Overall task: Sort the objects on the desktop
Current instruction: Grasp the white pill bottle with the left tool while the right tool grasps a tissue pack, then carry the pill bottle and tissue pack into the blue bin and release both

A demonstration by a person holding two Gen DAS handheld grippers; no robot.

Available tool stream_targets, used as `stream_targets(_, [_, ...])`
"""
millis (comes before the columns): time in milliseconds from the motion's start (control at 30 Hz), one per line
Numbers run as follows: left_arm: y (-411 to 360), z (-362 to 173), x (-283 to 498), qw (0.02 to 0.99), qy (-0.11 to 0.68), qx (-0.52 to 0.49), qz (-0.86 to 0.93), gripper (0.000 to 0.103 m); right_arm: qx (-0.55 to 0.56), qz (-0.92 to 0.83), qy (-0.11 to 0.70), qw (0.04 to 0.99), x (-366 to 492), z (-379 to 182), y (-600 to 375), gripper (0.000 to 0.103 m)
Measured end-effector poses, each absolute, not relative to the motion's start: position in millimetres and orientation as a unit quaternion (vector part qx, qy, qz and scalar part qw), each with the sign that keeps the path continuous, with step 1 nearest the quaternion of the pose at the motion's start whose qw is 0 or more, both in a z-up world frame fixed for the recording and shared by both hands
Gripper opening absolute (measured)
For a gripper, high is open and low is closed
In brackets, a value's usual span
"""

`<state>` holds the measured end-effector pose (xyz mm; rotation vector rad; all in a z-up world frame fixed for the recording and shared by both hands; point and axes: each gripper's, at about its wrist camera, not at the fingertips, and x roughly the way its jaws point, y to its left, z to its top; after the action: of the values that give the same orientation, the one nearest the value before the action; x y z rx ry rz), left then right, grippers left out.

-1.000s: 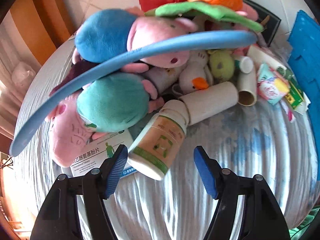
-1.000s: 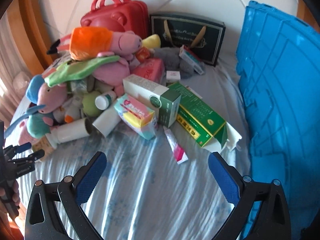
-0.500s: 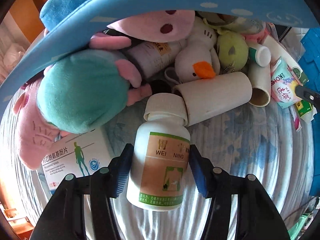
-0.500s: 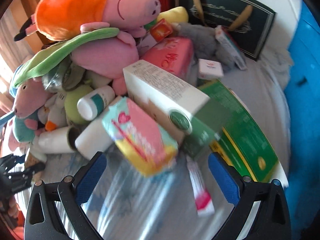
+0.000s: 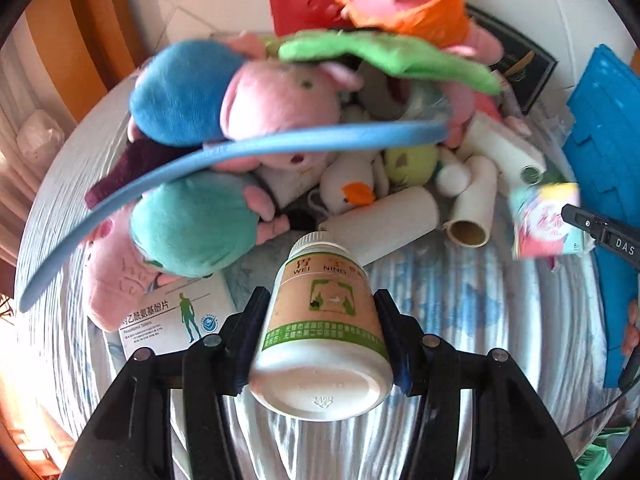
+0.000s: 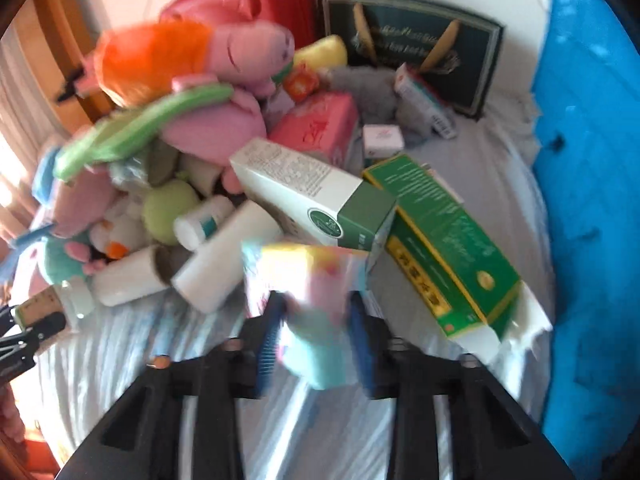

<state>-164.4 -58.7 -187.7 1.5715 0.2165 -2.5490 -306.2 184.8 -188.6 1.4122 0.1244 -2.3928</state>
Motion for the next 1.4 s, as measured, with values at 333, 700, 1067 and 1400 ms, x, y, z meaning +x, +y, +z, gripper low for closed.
stream_targets(333, [-56.9, -165.0, -168.1, 0.034, 0.066, 0.503, -0.861, 0.052, 0.506, -0.85, 0.026, 0.147, -261.9, -177.4, 202.7, 0.031])
stream_targets(700, [-39.7, -176.5, -168.5, 0.035, 0.054, 0.506, -0.86, 0.052, 0.532, -0.837, 0.02, 0.125, -267.1, -219.3, 218.6, 0.042])
stream_targets(1067, [-11.3, -99.5, -138.8, 0.033, 0.012, 0.407, -0.913, 0.052, 0.385, -0.912, -0.001, 0.139, -196.2, -85.7, 240.9, 0.042])
stream_targets(1400, [63.9, -20.8, -137.5, -0.06, -0.008, 0.313, -0.948, 0.052, 0.225, -0.972, -0.029, 0.067, -126.6, 34.5, 301.1, 0.042])
